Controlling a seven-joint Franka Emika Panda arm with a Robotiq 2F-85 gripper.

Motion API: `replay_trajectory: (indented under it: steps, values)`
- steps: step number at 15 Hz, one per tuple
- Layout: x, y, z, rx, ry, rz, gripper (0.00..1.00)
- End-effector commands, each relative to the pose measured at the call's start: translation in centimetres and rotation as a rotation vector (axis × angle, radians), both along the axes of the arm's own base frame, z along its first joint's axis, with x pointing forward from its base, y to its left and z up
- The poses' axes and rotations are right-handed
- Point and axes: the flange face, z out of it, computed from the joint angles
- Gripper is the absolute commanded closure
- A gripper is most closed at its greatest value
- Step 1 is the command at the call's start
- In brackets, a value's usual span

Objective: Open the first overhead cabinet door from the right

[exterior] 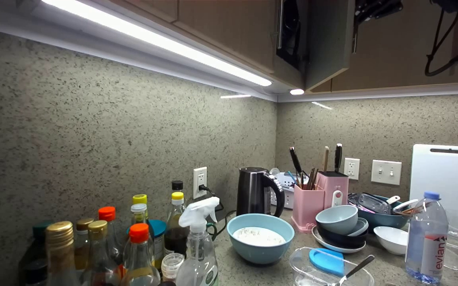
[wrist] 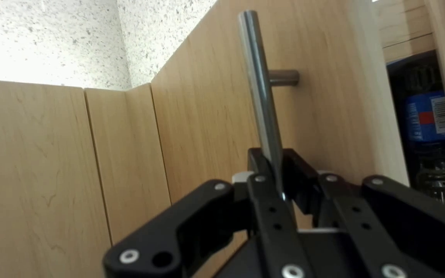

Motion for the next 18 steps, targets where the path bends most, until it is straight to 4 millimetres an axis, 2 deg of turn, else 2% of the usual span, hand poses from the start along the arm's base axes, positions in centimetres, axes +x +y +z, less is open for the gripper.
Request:
replay_trajectory:
  steps: [1,2,3,6,9,11,18]
  values:
    - [0.0,-0.1,0.1,-0.001,0.001,-0.001,0.85]
    - [0.0,-0.1,0.1,-0.001,0.001,-0.002,0.94]
    - [-0.5,-0.9,0.4,-0.014,-0.021,0.000,0.93]
    - [-3.3,-7.0,0.1,0.053,-0.030,-0.114,0.94]
    - [-5.1,-8.6,-0.7,0.058,-0.004,-0.128,0.94]
    - [-6.5,-10.6,-1.1,0.075,-0.007,-0.150,0.94]
    - [-6.6,-13.4,-1.2,0.080,-0.019,-0.119,0.94]
